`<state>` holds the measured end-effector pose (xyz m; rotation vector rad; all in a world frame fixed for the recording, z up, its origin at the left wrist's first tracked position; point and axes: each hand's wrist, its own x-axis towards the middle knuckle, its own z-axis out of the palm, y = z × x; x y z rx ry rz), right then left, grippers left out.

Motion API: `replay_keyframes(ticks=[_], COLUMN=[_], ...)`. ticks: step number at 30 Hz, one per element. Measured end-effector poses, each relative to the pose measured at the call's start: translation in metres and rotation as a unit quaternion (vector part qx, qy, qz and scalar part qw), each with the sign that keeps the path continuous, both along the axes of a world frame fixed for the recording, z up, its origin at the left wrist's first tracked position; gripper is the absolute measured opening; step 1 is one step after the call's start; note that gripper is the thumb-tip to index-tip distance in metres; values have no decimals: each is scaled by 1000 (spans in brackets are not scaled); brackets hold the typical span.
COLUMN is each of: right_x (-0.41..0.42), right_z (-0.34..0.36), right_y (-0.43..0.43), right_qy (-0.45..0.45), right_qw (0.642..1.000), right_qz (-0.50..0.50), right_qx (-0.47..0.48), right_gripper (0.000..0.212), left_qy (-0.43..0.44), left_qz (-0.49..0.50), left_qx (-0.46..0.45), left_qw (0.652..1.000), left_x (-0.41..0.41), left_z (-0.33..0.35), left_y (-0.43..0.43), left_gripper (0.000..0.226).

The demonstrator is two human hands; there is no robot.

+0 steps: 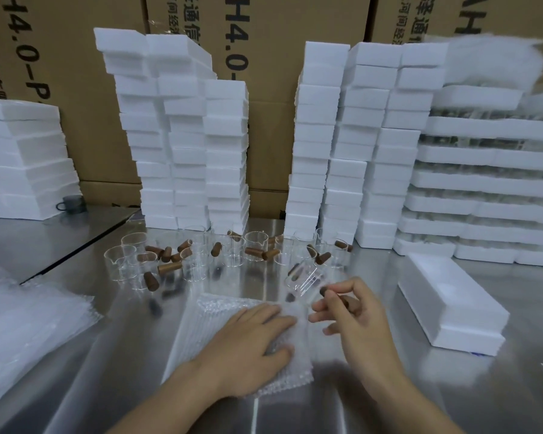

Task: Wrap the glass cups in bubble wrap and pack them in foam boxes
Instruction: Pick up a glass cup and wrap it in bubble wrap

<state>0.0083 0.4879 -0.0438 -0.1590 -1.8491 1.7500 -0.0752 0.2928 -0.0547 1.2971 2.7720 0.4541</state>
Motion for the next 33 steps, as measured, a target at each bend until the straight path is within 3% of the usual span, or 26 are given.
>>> replay_keyframes(ticks=[2,5,8,14,17,20,24,33], right_x=[14,21,17,15,18,23,32,41], right_z=[-5,-7,-3,11,19,26,35,47], right_y=[9,19,24,28,29,27,24,26], right_qy=[-6,-11,-4,28,60,87,114,144], right_qw=[999,998,998,989,995,996,993,988], right_qz=[-8,5,34,54,38,25,20,42], right_qx=[-33,-60,-59,-132,-69,-9,-15,-22], right_gripper=[6,9,6,4,7,11,17,19], left_qy=[-3,-48,-182,-345,-348,-293,-247,-286], left_qz=[21,75,92,142,153,157,135,86], left_qx=[45,185,339,499,519,549,578,645], left_qw=[999,979,919,782,765,767,766,703], left_x=[1,8,21,47,51,61,75,85], left_z=[2,7,14,36,45,45,46,53], left_y=[2,9,23,49,62,73,77,73], left_gripper=[64,63,55,42,45,55,55,35])
